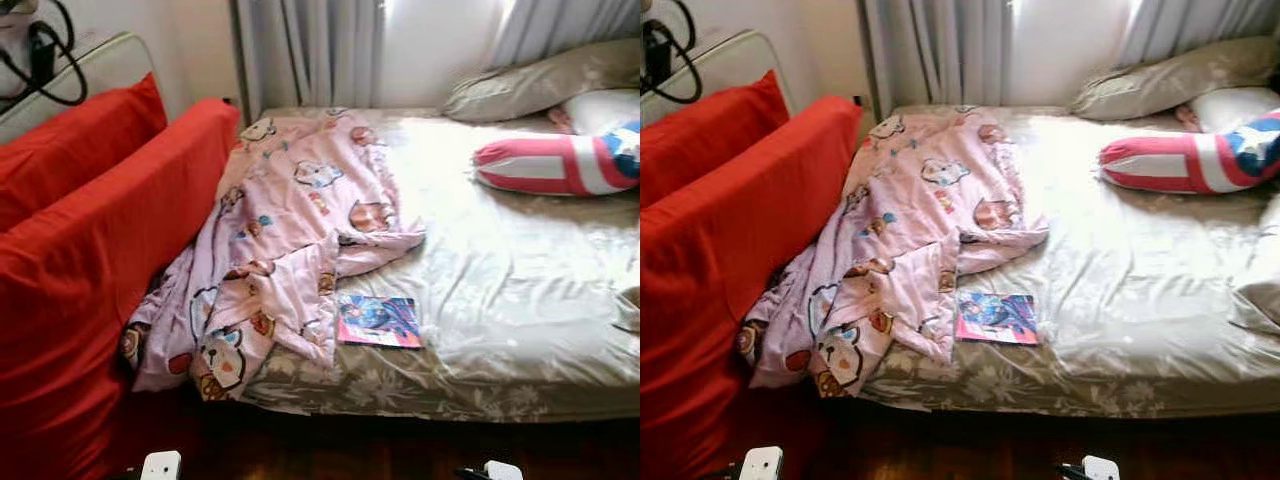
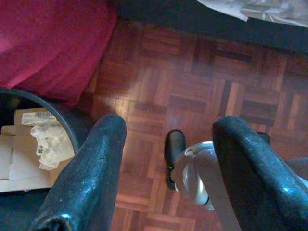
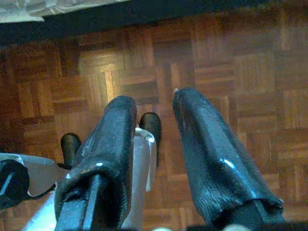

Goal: Clean up the room

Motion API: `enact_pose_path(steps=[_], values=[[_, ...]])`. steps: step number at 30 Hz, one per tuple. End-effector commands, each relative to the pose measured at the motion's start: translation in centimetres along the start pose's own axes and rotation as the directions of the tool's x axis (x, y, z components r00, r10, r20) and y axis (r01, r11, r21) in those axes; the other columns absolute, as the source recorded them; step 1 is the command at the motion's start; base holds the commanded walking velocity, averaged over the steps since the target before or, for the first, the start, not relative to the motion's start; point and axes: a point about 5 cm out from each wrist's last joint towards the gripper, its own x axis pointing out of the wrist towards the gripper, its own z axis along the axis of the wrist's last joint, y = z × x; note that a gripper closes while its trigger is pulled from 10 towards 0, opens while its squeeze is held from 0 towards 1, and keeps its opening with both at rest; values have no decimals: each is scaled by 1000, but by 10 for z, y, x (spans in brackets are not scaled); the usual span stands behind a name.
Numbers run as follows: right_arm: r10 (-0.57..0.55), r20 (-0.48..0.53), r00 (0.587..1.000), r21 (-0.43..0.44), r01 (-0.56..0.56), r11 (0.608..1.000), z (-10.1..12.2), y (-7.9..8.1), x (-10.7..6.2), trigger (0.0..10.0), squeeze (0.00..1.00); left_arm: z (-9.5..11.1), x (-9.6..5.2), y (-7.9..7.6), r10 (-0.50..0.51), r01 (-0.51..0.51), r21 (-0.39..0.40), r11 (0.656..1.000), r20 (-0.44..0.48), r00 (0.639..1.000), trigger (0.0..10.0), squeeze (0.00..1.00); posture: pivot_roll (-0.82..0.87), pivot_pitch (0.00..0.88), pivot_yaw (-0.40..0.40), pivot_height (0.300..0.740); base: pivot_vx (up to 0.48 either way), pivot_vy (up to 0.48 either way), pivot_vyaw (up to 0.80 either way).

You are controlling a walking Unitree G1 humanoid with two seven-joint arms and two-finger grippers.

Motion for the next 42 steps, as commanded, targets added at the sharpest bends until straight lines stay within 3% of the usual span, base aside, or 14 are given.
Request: enact_pose_path(steps=[1, 30, 36, 39, 40, 41, 42], values=[[-9, 1, 1000, 5, 9, 1000, 0, -1, 0, 10000, 0, -2, 0, 1, -3, 3, -7, 1000, -12, 1000, 10000, 0, 55, 0, 1, 740, 281, 0, 0], [-29, 12, 1000, -1, 29, 1000, 1, -1, 0, 10000, 0, 0, 0, -1, -31, 31, 13, 999, -9, 999, 10000, 0, 34, 0, 14, 740, 283, 0, 0], [-40, 71, 997, 34, 38, 999, 3, -2, -1, 10000, 0, 0, -1, -3, -34, 35, -34, 999, 36, 999, 10000, 0, 54, 0, 5, 740, 0, 0, 0], [-28, 149, 988, 48, 21, 999, 9, -1, -2, 10000, 0, 1, -2, -3, -3, 15, -127, 992, 95, 995, 10000, 0, 56, 0, 2, 740, 0, 0, 0], [-32, 184, 982, 48, 24, 999, 15, 0, -1, 10000, 0, 5, -1, -4, 8, 14, -166, 986, 131, 991, 10000, 0, 56, 0, -3, 740, 0, 0, 0], [-32, 248, 968, 49, 21, 999, 41, 7, 3, 10000, 0, 30, 3, -3, 7, 31, -199, 980, 191, 982, 10000, 0, 56, 0, -3, 740, 0, 0, 0], [-27, 314, 949, 36, 16, 999, 64, 13, 6, 10000, 0, 57, 7, -8, 1, 47, -175, 983, 263, 965, 10000, 0, 58, 0, -4, 740, 0, 0, 0]])
